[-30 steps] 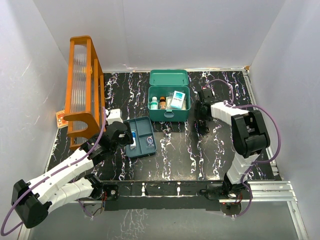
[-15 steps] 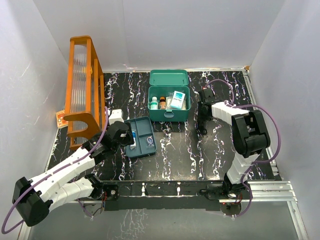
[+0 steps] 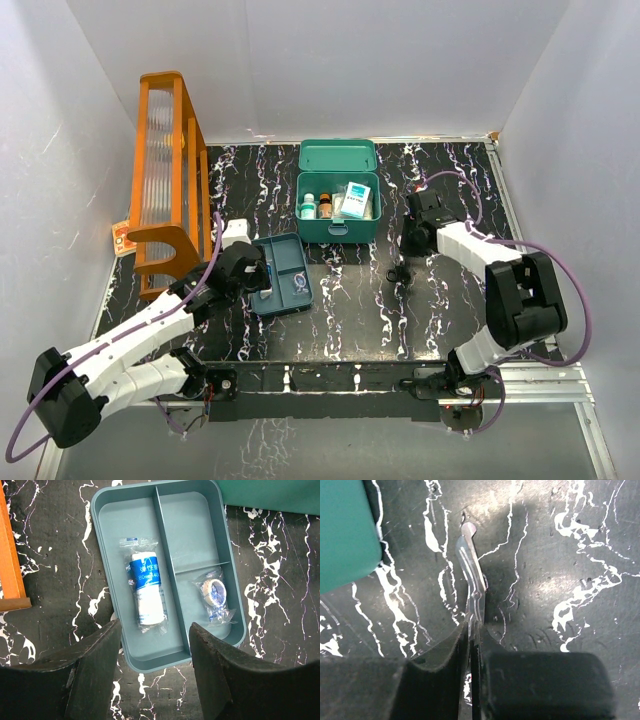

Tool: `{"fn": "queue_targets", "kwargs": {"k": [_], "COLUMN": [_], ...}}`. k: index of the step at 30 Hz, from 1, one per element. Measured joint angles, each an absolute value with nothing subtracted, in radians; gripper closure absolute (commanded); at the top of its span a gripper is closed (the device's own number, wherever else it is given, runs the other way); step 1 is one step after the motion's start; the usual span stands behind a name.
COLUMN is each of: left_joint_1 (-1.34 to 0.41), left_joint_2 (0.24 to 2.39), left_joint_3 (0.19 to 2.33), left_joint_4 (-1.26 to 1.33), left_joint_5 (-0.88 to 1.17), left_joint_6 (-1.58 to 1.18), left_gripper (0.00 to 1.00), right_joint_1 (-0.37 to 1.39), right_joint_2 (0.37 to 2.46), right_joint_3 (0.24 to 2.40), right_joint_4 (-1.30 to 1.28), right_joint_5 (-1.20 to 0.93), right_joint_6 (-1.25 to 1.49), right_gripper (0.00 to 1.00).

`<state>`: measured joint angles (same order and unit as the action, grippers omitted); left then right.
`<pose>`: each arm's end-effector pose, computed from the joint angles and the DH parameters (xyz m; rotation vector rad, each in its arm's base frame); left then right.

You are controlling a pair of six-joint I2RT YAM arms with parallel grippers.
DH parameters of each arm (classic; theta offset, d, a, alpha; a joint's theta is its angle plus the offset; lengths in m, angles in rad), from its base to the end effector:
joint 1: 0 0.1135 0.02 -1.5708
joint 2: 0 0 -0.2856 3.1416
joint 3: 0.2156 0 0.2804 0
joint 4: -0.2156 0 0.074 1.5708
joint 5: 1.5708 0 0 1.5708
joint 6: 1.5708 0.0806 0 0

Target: Organize the medicine kit

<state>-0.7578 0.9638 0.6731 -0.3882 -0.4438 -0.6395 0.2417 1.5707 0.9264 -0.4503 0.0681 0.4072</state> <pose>0.2061 -0.1473 0.2349 -0.1056 2.1862 -0.2932 0.3370 0.0774 0.1453 0.2424 2.6555 0.1202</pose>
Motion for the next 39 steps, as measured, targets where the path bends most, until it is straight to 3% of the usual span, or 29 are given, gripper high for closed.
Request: {"fn": "queue_targets", "kwargs": {"k": [6, 9, 27, 39], "left_joint_1": [-0.758, -0.758, -0.758, -0.758], "left_joint_2": [0.973, 0.979, 0.978, 0.957], "left_joint_3": [0.673, 0.673, 0.673, 0.673], "left_joint_4": [-0.371, -0.365, -0.364, -0.366], "left_joint_5": [-0.435, -0.429, -0.430, -0.437], "left_joint_6": [-0.640, -0.640, -0.639, -0.639], "left_gripper": [0.44, 0.44, 0.44, 0.44], "right_joint_1": [0.264, 0.275, 0.308, 0.315], "right_joint_2": [1.502, 1.507, 1.637, 1.634], "right_joint_3": [0.883, 0.881, 0.956, 0.981], "right_joint_4": [-0.455, -0.473, -0.574, -0.585], "right_joint_5": [0.053, 0.062, 0.174, 0.189], "right_joint_6": [0.436, 0.445, 0.487, 0.505], "right_gripper": [0.72, 0.67, 0.65, 0.59]}}
